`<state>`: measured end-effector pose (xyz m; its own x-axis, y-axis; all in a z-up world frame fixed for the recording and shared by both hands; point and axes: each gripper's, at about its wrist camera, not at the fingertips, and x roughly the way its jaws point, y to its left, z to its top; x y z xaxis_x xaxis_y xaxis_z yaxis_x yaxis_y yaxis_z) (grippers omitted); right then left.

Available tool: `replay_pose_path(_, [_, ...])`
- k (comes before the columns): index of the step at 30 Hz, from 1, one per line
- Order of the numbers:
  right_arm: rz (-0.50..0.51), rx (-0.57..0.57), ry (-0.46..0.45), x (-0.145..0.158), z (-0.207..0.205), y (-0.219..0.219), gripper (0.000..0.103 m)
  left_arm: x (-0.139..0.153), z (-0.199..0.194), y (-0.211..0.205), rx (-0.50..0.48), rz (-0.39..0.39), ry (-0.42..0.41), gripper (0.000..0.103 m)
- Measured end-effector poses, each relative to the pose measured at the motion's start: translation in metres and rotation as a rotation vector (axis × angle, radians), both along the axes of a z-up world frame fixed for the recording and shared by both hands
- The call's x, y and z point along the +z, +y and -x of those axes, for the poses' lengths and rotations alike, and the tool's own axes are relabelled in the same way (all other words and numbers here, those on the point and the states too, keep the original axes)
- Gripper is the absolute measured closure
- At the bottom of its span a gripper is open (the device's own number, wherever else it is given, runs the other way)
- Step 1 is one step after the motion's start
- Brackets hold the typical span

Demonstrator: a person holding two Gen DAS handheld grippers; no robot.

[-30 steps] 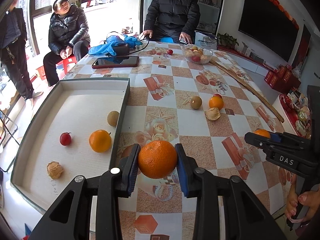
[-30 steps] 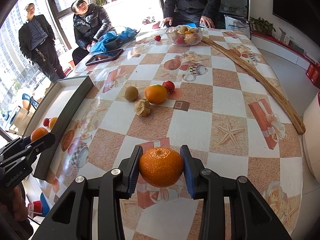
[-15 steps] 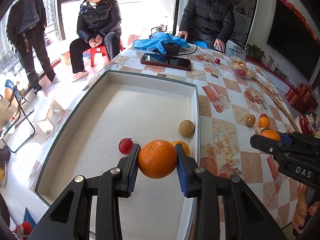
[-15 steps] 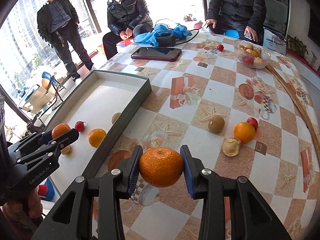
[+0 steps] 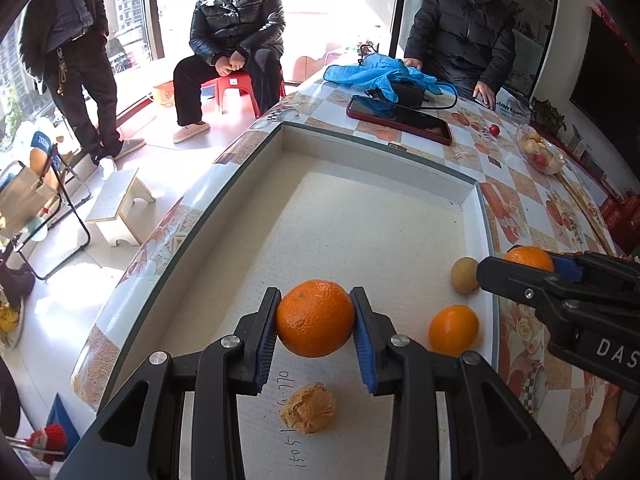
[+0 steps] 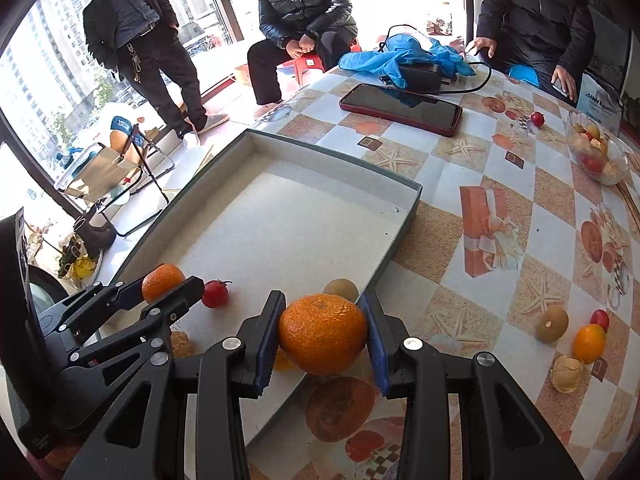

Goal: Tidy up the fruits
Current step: 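Open the left tool over the tray while the right tool releases its orange there, then move both open tools back toward the remaining fruits on the table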

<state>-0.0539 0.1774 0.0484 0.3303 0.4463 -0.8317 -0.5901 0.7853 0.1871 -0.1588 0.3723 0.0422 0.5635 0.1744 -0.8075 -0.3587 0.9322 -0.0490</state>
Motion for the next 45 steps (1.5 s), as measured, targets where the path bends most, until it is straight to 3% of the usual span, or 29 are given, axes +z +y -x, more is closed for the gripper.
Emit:
replay_pose_path(14, [0.031,0.049,0.037,-0.021,-0.001,0.031,0.062,-0.007,0.001,0.005,0.008,-0.032,0.008,0.064])
replay_pose_path(23, [0.088,0.065,0.007,-0.022,0.007,0.03,0.062,-0.008,0.008,0.008,0.043,-0.035,0.008,0.035])
replay_pose_path(26, [0.054,0.037,-0.018,-0.013,0.007,0.024,0.046,-0.001,0.014,0.015,0.081,-0.023,-0.023,0.027])
replay_pose_path(30, [-0.044,0.001,-0.029,0.003,0.002,0.01,0.0,0.009,0.019,0.019,0.098,0.018,-0.061,0.022])
replay_pose_path(34, [-0.091,-0.036,-0.049,0.015,0.004,-0.006,0.0,0.017,0.017,0.002,0.059,-0.005,-0.071,0.021])
replay_pose_path(38, [-0.073,-0.093,-0.096,0.019,0.011,-0.034,0.0,0.021,0.016,-0.029,-0.027,-0.02,-0.074,0.021])
replay_pose_path(45, [0.01,-0.255,-0.146,0.005,0.021,-0.132,0.0,0.024,0.01,-0.099,-0.23,-0.033,-0.076,0.02])
